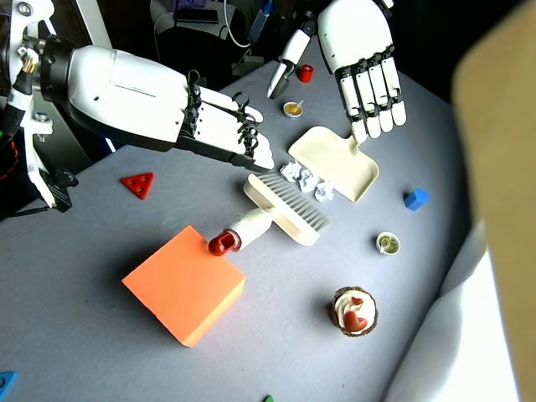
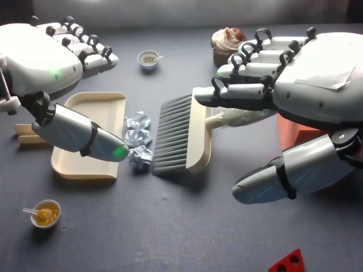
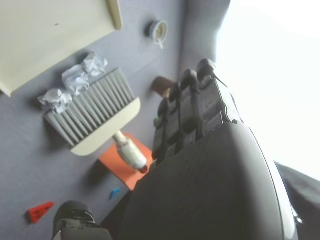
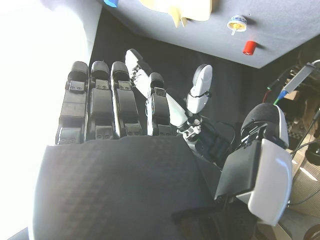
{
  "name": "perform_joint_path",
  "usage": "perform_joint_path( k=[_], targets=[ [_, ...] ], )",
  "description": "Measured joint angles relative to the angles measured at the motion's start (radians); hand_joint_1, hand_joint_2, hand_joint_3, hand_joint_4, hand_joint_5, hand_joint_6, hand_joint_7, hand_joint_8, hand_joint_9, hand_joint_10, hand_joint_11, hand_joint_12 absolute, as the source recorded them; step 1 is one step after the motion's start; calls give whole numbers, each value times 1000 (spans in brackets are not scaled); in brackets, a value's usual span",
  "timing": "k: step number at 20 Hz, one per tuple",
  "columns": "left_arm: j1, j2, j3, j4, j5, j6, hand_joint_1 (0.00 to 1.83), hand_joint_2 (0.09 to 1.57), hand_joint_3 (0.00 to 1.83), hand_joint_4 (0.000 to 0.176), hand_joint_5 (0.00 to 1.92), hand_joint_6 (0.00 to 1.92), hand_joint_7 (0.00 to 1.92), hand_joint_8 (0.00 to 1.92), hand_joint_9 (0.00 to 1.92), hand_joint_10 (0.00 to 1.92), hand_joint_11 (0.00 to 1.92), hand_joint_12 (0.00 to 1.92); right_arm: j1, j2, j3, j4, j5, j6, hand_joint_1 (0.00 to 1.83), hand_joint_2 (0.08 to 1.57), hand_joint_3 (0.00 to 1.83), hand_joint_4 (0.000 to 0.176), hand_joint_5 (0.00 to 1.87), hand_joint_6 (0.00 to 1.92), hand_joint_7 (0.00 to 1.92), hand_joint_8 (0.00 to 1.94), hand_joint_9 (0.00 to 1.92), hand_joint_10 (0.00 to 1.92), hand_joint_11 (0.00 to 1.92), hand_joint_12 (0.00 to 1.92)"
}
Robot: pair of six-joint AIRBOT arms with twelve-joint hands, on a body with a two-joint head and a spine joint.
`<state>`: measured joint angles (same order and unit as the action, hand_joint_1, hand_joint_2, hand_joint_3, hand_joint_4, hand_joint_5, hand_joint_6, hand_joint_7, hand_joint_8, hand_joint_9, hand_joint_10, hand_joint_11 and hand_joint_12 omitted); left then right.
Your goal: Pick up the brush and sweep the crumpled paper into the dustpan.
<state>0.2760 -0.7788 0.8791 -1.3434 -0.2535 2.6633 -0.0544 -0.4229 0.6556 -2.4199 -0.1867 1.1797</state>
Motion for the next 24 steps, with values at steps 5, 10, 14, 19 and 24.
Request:
perform_joint_path(
  k=[5,10,14,19,24],
  targets=[
    [-13,-30,96,10,163,36,824,805,16,0,0,0,5,0,6,0,27,1,0,0,-2,-1,-1,0,0,872,15,0,67,13,86,10,88,9,57,22],
    [-13,-29,200,109,298,-26,923,918,12,0,31,8,20,3,3,0,0,0,0,0,-5,-1,-1,0,0,880,2,0,91,5,112,5,119,6,83,27],
    [-7,-36,248,-18,397,122,872,956,1,43,236,22,120,11,70,10,43,18,0,0,-5,-1,-1,0,0,885,2,0,83,1,115,2,119,2,87,26],
    [-7,-44,318,-112,520,251,809,988,9,74,370,24,151,5,89,3,72,29,0,0,-5,-1,-1,0,0,893,3,0,106,8,129,4,139,6,98,29],
    [25,-67,287,-163,396,253,790,1000,5,98,422,6,157,0,116,3,110,45,0,0,-5,-2,-2,0,0,909,2,0,100,6,123,6,140,9,119,31]
  ],
)
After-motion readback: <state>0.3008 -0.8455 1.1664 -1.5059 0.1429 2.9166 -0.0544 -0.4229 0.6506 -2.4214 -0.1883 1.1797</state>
